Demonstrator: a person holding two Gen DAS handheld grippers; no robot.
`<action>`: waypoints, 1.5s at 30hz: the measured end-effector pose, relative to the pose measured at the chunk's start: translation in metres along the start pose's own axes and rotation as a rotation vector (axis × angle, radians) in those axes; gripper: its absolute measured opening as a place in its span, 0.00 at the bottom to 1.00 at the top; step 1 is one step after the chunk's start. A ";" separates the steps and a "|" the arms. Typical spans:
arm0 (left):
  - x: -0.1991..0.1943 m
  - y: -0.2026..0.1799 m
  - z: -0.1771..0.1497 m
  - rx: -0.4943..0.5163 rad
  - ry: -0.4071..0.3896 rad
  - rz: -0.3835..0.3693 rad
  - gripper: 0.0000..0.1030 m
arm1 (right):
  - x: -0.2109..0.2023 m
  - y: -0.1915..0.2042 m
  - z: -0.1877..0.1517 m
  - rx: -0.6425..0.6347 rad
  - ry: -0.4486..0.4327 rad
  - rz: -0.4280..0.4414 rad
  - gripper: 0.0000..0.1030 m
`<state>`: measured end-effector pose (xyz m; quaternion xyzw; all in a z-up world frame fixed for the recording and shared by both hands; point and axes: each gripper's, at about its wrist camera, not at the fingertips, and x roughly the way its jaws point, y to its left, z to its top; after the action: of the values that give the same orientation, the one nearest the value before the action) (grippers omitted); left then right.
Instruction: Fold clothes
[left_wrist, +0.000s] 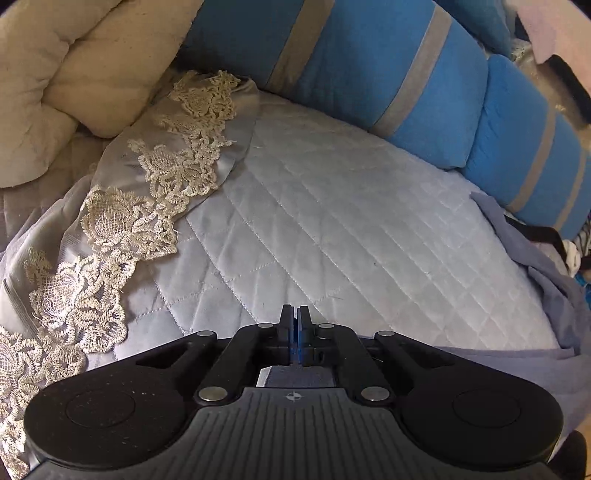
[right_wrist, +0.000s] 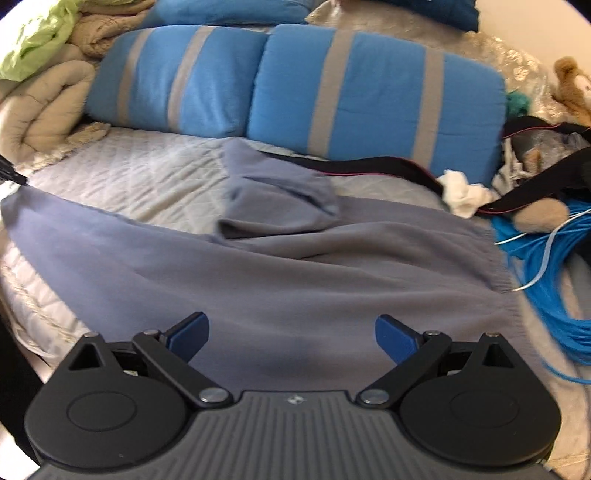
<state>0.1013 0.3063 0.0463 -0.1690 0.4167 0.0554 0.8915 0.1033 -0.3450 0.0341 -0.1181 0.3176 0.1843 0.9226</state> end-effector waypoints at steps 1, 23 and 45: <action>0.000 -0.001 0.000 0.002 0.001 0.002 0.01 | 0.000 -0.005 -0.001 -0.001 0.000 -0.018 0.98; 0.009 -0.007 -0.010 -0.014 -0.012 0.060 0.01 | 0.080 -0.251 -0.012 0.439 0.112 -0.127 0.63; -0.014 -0.004 -0.005 -0.041 -0.071 0.003 0.07 | 0.085 -0.220 0.002 0.315 0.125 -0.327 0.57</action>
<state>0.0893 0.3015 0.0553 -0.1846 0.3836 0.0711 0.9021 0.2579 -0.5202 0.0043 -0.0339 0.3755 -0.0270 0.9258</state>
